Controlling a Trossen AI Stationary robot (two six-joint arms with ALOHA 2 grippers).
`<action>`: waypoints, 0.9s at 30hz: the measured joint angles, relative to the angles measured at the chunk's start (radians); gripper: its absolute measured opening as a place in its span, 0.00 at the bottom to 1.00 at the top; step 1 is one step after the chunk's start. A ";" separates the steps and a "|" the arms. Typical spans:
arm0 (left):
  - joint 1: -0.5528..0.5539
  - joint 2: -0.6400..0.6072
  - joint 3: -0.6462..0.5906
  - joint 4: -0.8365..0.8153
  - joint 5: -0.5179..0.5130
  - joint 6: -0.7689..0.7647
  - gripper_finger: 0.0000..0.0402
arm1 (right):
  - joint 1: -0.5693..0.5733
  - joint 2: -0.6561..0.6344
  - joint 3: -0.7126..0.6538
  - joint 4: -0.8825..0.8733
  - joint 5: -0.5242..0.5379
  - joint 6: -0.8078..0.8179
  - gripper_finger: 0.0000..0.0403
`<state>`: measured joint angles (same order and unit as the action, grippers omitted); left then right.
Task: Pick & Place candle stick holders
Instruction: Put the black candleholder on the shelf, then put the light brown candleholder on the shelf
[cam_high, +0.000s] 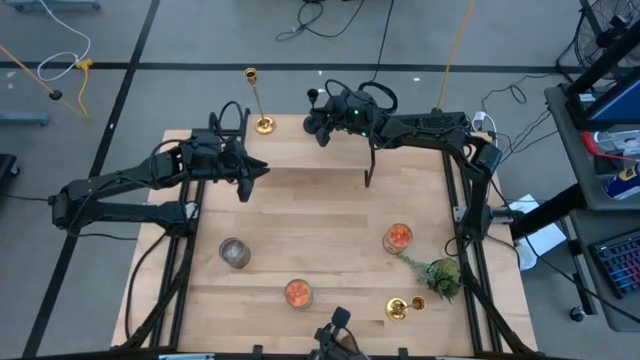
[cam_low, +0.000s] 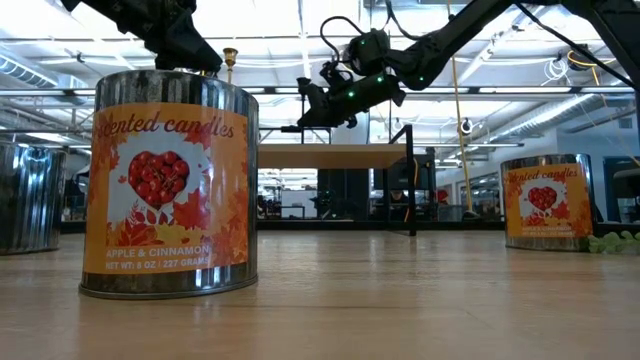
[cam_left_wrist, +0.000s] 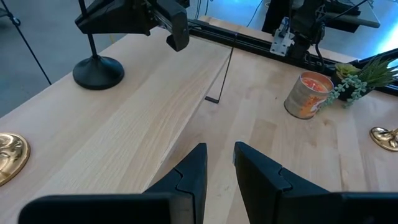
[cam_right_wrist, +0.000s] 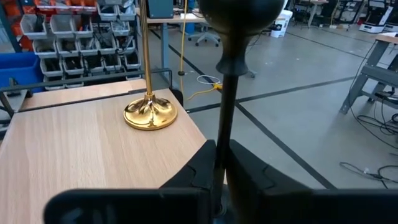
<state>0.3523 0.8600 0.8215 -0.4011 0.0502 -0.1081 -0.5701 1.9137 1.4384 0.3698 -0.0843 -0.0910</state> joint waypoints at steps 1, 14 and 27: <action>0.000 0.000 0.000 0.000 0.000 0.000 0.21 | 0.000 0.000 0.000 -0.001 0.001 0.000 0.08; 0.000 0.000 0.000 -0.031 0.000 -0.008 0.21 | 0.005 -0.006 -0.002 -0.084 0.006 -0.009 0.31; -0.038 0.000 0.000 -0.028 0.000 0.005 0.21 | 0.089 -0.103 -0.003 -0.370 0.268 -0.110 0.41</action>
<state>0.3147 0.8600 0.8219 -0.4295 0.0500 -0.1028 -0.4808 1.8103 1.4353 0.0002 0.1836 -0.2009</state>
